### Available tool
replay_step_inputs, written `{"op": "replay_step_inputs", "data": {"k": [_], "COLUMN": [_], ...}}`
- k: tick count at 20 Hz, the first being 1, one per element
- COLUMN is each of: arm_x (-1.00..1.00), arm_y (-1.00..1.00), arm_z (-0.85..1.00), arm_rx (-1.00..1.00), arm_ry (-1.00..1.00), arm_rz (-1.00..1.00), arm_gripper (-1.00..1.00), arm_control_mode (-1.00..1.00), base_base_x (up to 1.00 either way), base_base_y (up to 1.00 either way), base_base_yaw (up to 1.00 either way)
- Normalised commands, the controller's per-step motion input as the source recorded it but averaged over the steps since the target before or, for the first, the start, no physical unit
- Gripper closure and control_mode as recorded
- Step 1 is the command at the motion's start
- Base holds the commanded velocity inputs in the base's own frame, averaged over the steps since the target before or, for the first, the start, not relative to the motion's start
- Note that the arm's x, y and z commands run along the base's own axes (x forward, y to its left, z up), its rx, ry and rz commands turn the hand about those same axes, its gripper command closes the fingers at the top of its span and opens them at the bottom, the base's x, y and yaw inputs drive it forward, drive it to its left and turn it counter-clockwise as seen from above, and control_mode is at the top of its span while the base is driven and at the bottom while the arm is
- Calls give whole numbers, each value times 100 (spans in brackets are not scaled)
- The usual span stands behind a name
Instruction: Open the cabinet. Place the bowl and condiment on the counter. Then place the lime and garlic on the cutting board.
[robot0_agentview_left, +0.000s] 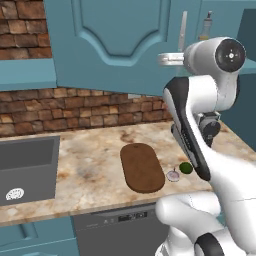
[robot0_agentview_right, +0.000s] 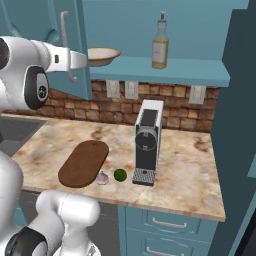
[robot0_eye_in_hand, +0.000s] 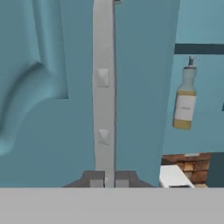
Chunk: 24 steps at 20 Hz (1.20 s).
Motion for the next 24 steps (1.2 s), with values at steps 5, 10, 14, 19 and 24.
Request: {"op": "replay_step_inputs", "data": {"k": [5, 10, 14, 19, 24], "arm_x": [-79, -41, -12, -21, -31], "arm_y": [8, 13, 11, -21, -41], "arm_z": [-17, 2, 4, 6, 0], "arm_rx": [1, -1, -1, 0, 0], "arm_ry": [0, 2, 6, 11, 9], "arm_rz": [0, 0, 1, 7, 10], "arm_gripper": [100, 100, -100, -100, -100], "arm_control_mode": [-100, -100, -100, -100, -100], "base_base_x": [0, 0, 0, 0, 0], "base_base_y": [0, 0, 0, 0, 0], "base_base_yaw": [0, 0, 0, 0, 0]}}
